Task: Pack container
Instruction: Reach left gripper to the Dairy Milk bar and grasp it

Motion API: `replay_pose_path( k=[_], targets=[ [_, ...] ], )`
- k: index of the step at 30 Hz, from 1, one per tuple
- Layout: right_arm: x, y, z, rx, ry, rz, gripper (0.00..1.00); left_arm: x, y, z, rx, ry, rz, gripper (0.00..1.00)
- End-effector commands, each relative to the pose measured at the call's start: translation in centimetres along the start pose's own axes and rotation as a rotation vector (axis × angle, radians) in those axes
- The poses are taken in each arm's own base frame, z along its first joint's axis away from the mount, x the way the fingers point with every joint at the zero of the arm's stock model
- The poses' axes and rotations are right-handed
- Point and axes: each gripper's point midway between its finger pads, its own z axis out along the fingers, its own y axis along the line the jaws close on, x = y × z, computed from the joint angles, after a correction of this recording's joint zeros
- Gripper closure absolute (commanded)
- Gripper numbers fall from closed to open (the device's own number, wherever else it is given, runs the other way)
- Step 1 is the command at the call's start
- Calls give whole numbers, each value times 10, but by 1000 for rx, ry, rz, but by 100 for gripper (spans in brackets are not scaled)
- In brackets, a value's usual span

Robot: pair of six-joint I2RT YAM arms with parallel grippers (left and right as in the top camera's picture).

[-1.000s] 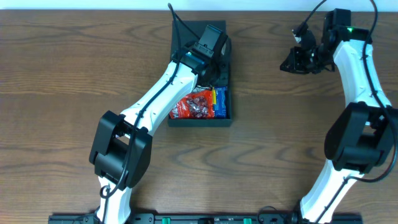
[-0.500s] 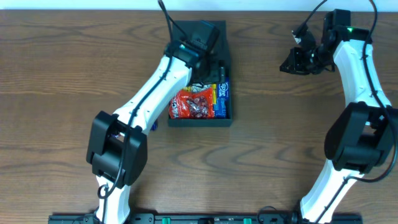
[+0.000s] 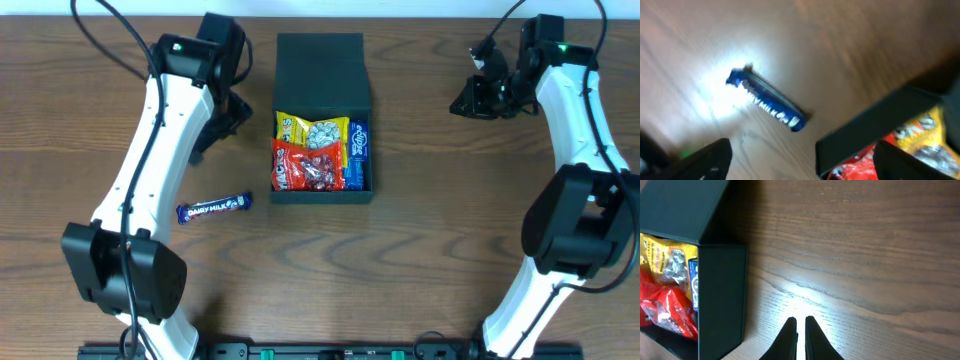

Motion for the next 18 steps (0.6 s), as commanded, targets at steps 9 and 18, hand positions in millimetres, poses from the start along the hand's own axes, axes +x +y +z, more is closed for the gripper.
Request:
replay_pose_path(
  k=[9, 18],
  targets=[
    [-6, 3, -9, 2, -24, 0, 92, 40, 29, 83, -100, 219, -218, 5],
    [-6, 3, -8, 3, -24, 0, 92, 61, 50, 116, -140, 283, -208, 5]
  ],
)
